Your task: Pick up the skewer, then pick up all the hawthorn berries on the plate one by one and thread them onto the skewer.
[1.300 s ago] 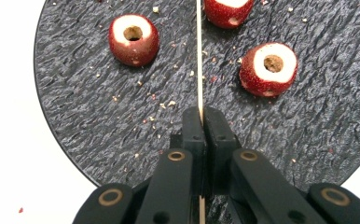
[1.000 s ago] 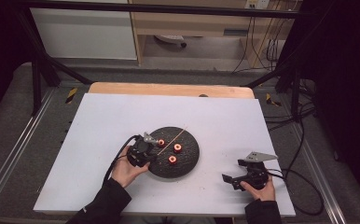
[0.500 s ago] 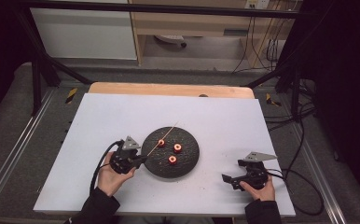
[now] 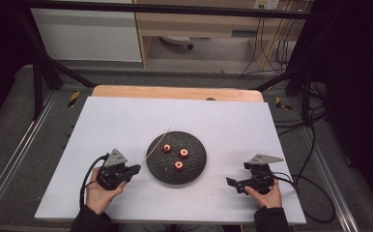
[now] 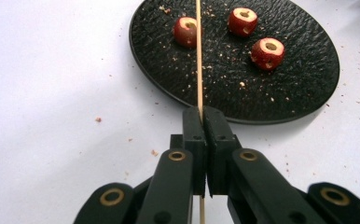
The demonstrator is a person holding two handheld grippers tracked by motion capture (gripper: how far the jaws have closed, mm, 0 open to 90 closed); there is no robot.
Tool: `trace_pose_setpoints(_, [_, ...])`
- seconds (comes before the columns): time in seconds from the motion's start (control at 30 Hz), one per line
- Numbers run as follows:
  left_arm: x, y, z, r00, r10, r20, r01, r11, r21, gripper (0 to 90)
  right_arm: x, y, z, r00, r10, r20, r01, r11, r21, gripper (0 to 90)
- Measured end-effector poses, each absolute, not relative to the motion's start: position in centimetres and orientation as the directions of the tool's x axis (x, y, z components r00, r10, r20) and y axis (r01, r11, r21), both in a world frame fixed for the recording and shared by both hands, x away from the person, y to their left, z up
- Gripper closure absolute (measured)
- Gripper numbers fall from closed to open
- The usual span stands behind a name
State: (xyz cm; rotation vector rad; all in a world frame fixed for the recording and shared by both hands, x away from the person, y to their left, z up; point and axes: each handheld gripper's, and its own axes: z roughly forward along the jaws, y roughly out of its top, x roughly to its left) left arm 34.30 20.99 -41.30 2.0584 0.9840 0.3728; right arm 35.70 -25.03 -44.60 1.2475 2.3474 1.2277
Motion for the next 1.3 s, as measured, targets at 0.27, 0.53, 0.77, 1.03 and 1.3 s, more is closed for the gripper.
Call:
trace_pose_setpoints(0.27, [33.6, 22.1, -42.2, 0.659, 0.747, -0.087, 0.502, -0.351, 0.79, 88.0, 36.1, -22.8, -43.8, -0.634, 0.755, 0.166, 0.579, 0.322, 0.749, 0.5])
trace_pose_setpoints(0.53, [33.1, 22.9, -42.6, 0.663, 0.742, -0.097, 0.485, -0.328, 0.811, 88.0, 36.6, -20.7, -42.6, -0.649, 0.744, 0.16, 0.572, 0.338, 0.747, 0.5])
trace_pose_setpoints(0.77, [32.6, 23.6, -42.8, 0.669, 0.736, -0.103, 0.466, -0.307, 0.83, 88.0, 37.9, -17.6, -41.6, -0.666, 0.728, 0.166, 0.575, 0.358, 0.736, 0.5])
trace_pose_setpoints(1.03, [32.4, 23.9, -43.3, 0.666, 0.739, -0.104, 0.464, -0.302, 0.833, 88.0, 39.1, -14.3, -40.6, -0.687, 0.713, 0.142, 0.563, 0.398, 0.724, 0.6])
trace_pose_setpoints(1.3, [32.5, 24.1, -43.4, 0.665, 0.738, -0.113, 0.473, -0.3, 0.828, 88.1, 40.2, -10.9, -39.3, -0.718, 0.685, 0.12, 0.56, 0.467, 0.685, 6.3])
